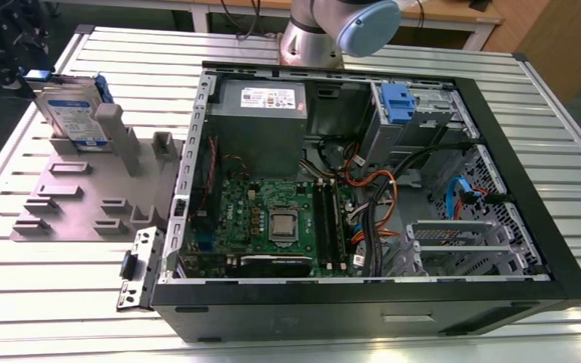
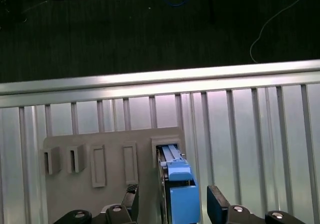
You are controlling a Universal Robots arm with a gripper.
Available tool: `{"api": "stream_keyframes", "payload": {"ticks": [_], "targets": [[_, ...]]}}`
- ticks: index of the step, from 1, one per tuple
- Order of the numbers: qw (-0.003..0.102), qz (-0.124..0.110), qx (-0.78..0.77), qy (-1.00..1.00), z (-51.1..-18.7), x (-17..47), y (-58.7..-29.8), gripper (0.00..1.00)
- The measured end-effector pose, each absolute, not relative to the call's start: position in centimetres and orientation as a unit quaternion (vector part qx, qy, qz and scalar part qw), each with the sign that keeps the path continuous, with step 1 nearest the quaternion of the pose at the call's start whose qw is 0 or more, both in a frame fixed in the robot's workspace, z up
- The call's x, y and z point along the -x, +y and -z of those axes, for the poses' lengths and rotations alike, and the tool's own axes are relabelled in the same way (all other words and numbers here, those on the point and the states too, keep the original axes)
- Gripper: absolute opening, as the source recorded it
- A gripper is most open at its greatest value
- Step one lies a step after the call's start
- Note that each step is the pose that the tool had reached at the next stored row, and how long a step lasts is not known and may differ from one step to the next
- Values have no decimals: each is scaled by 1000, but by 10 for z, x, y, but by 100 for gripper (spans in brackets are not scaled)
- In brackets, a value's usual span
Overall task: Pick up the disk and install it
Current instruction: 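Pick up the disk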
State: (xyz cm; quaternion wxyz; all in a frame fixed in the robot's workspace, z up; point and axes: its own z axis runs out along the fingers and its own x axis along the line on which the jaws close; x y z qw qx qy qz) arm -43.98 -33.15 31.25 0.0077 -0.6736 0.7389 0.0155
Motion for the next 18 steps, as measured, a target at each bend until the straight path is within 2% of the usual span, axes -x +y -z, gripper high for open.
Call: {"api": "stream_keyframes", "payload": {"ticks": [9,11,12,18], "targets": [[8,-16,674,738,-308,440,-329,65],[8,-15,674,738,-308,440,-329,63],[8,-15,674,738,-308,440,-329,56],[8,-16,675,737,-307,440,-329,56]]}}
